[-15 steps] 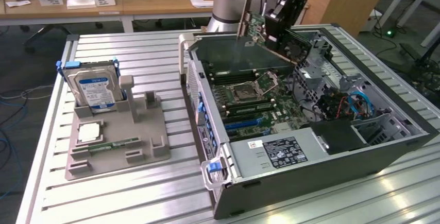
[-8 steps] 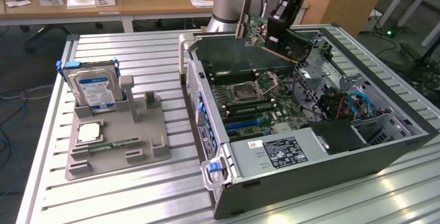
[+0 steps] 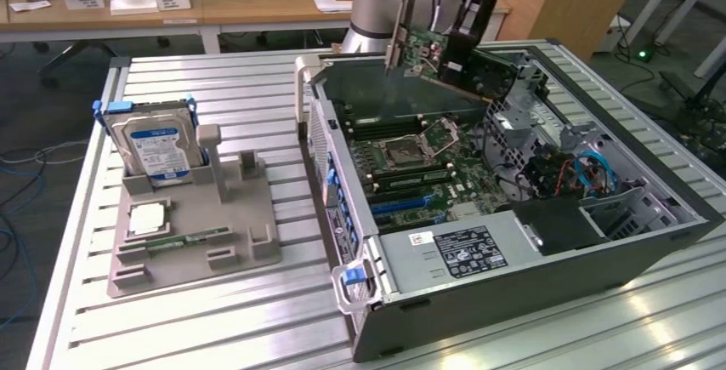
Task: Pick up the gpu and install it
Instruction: 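Insert the gpu into the slot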
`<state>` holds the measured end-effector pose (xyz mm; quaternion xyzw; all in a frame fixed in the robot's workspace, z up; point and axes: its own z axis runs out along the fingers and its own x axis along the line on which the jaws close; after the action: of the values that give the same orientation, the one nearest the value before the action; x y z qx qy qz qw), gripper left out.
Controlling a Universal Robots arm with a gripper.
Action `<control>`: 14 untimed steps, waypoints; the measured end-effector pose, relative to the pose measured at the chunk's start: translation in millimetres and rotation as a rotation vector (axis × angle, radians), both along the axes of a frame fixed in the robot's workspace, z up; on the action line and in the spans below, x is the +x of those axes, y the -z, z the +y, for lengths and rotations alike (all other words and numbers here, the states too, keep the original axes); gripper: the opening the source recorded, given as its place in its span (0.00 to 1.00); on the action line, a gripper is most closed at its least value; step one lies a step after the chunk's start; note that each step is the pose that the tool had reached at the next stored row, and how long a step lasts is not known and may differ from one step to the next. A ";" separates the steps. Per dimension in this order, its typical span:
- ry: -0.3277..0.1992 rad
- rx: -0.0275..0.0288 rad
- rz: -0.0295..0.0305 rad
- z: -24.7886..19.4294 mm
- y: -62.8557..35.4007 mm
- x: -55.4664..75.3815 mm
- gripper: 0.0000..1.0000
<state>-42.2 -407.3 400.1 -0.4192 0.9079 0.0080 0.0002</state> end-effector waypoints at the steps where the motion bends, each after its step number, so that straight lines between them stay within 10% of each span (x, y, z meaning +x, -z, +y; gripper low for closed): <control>1: -0.018 -0.0008 -0.0001 0.0 0.0 0.0 0.28; 14: -0.248 -0.0120 0.0000 0.0 0.3 0.0 0.28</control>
<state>-42.2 -407.3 399.8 -0.5280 0.8492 0.0026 -0.0033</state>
